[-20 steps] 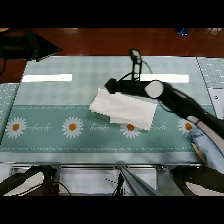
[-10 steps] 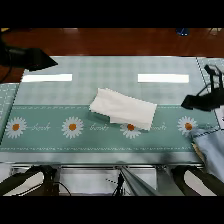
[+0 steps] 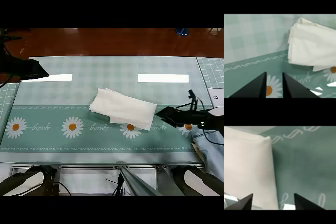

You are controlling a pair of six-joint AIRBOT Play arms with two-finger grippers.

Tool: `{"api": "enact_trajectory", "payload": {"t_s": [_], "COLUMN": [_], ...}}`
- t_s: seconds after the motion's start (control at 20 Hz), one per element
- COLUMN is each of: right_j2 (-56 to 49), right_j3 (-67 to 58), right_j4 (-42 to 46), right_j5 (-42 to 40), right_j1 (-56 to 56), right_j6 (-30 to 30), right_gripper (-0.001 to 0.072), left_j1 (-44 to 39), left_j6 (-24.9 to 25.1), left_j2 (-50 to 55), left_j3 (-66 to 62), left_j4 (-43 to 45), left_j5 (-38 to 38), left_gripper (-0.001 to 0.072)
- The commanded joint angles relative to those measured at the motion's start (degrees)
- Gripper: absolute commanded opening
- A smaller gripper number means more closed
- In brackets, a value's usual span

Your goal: Fold the shirts.

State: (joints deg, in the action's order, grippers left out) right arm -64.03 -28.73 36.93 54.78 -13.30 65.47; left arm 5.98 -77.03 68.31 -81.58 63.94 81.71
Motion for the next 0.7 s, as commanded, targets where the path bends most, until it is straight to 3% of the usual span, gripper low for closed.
{"api": "enact_trajectory", "payload": {"t_s": [0.0,0.15,0.3,0.45,0.65], "right_j2": [-4.9,-8.9,-8.1,-1.9,11.7], "right_j3": [1.7,1.6,0.8,-4.5,-16.5], "right_j4": [-11.5,-17.4,-17.1,-8.0,7.2], "right_j5": [-11.9,-21.2,-22.7,-14.0,1.9], "right_j1": [10.1,16.6,16.5,10.7,-2.4], "right_j6": [-2.1,-2.1,-2.2,-3.4,8.9], "right_gripper": [0.0586,0.0566,0.0036,0.0036,0.0036], "left_j1": [-0.1,-0.1,-0.1,0.0,0.0], "left_j6": [-1.8,-2.0,-1.9,-1.9,-1.7], "left_j2": [0.0,0.0,0.0,0.2,1.8], "left_j3": [0.0,0.0,0.0,0.0,0.3], "left_j4": [1.0,1.0,1.0,1.0,1.0], "left_j5": [0.5,0.5,0.5,0.4,-0.7], "left_gripper": [0.0266,0.0266,0.0265,0.0265,0.0265]}}
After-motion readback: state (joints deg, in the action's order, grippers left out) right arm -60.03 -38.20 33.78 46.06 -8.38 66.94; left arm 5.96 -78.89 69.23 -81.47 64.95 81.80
